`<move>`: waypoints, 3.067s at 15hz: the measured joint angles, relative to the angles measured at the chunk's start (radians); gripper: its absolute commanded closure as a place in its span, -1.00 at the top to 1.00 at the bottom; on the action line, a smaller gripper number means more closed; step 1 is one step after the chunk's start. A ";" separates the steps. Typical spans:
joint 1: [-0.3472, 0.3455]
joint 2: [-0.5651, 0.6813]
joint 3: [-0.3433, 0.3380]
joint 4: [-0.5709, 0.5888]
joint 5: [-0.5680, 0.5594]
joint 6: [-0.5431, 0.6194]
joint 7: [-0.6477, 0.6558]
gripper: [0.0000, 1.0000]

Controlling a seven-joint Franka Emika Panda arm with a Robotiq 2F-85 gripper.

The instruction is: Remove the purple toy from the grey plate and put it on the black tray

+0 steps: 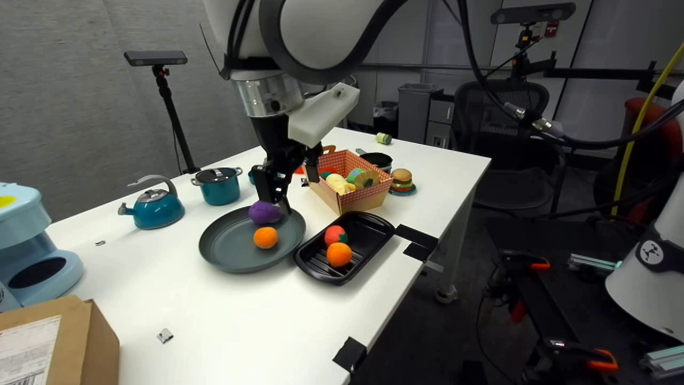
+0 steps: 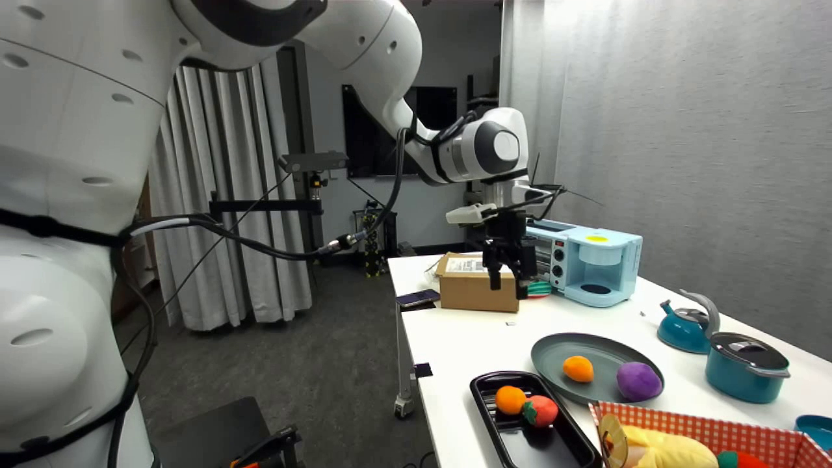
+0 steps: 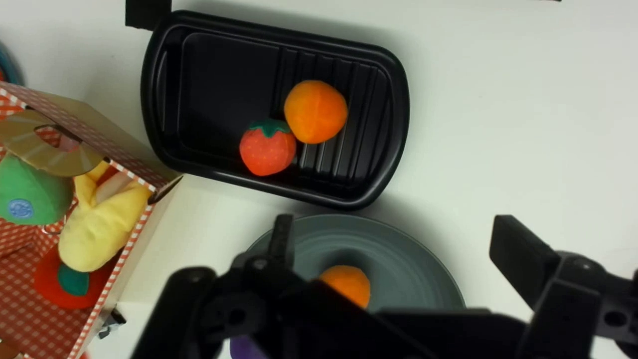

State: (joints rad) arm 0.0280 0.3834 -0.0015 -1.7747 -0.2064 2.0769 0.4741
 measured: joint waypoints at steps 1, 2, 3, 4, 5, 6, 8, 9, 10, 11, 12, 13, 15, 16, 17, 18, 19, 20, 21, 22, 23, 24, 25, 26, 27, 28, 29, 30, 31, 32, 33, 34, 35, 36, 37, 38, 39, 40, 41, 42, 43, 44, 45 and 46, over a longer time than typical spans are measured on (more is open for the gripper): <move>0.002 0.020 -0.013 0.009 -0.004 0.018 0.000 1.00; 0.004 0.041 -0.026 0.021 -0.010 0.036 0.000 1.00; 0.007 0.063 -0.038 0.035 -0.018 0.054 0.000 1.00; 0.010 0.085 -0.050 0.051 -0.029 0.070 0.000 1.00; 0.013 0.105 -0.062 0.067 -0.039 0.085 0.000 1.00; 0.018 0.126 -0.074 0.085 -0.049 0.099 0.000 1.00; 0.025 0.165 -0.100 0.128 -0.058 0.120 0.004 0.99; 0.027 0.182 -0.112 0.152 -0.058 0.130 0.007 0.98; 0.029 0.198 -0.124 0.176 -0.058 0.136 0.011 0.98; 0.029 0.212 -0.137 0.201 -0.058 0.141 0.016 0.98; 0.030 0.224 -0.149 0.225 -0.058 0.142 0.021 0.99; 0.031 0.235 -0.162 0.249 -0.058 0.143 0.027 0.98; 0.031 0.256 -0.184 0.291 -0.058 0.143 0.042 0.98; 0.030 0.266 -0.194 0.310 -0.058 0.142 0.053 0.99; 0.030 0.275 -0.201 0.324 -0.058 0.142 0.064 1.00; 0.029 0.284 -0.204 0.338 -0.050 0.142 0.074 0.99; 0.028 0.290 -0.203 0.349 -0.036 0.142 0.080 1.00; 0.028 0.295 -0.201 0.359 -0.026 0.142 0.081 1.00; 0.029 0.298 -0.200 0.364 -0.022 0.142 0.083 1.00; 0.029 0.299 -0.198 0.367 -0.021 0.142 0.085 1.00; 0.029 0.300 -0.198 0.369 -0.021 0.142 0.085 1.00; 0.029 0.300 -0.198 0.369 -0.021 0.142 0.086 1.00; 0.030 0.301 -0.198 0.368 -0.023 0.142 0.085 1.00; 0.032 0.302 -0.198 0.366 -0.025 0.142 0.081 1.00; 0.035 0.304 -0.198 0.365 -0.026 0.142 0.080 1.00; 0.038 0.309 -0.198 0.365 -0.029 0.142 0.080 1.00; 0.041 0.316 -0.200 0.365 -0.034 0.142 0.080 1.00; 0.042 0.324 -0.204 0.366 -0.038 0.142 0.081 1.00; 0.042 0.334 -0.210 0.367 -0.039 0.142 0.081 1.00; 0.042 0.344 -0.219 0.368 -0.041 0.142 0.082 1.00; 0.041 0.355 -0.230 0.369 -0.042 0.142 0.083 1.00; 0.041 0.367 -0.243 0.372 -0.043 0.142 0.084 1.00; 0.040 0.379 -0.256 0.375 -0.043 0.142 0.085 1.00; 0.038 0.393 -0.267 0.381 -0.043 0.142 0.085 1.00; 0.035 0.407 -0.276 0.389 -0.043 0.142 0.085 1.00; 0.032 0.421 -0.281 0.398 -0.043 0.143 0.084 1.00; 0.029 0.436 -0.283 0.408 -0.043 0.143 0.082 1.00; 0.027 0.451 -0.284 0.420 -0.043 0.144 0.080 1.00; 0.026 0.466 -0.284 0.433 -0.043 0.145 0.077 1.00; 0.027 0.481 -0.283 0.446 -0.043 0.146 0.074 1.00; 0.027 0.497 -0.281 0.462 -0.043 0.148 0.070 1.00; 0.027 0.512 -0.279 0.478 -0.043 0.150 0.066 1.00; 0.027 0.529 -0.278 0.498 -0.043 0.153 0.062 1.00; 0.027 0.546 -0.276 0.521 -0.043 0.155 0.058 1.00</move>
State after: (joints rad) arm 0.0546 0.9296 -0.2773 -1.2542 -0.2498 2.2318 0.5324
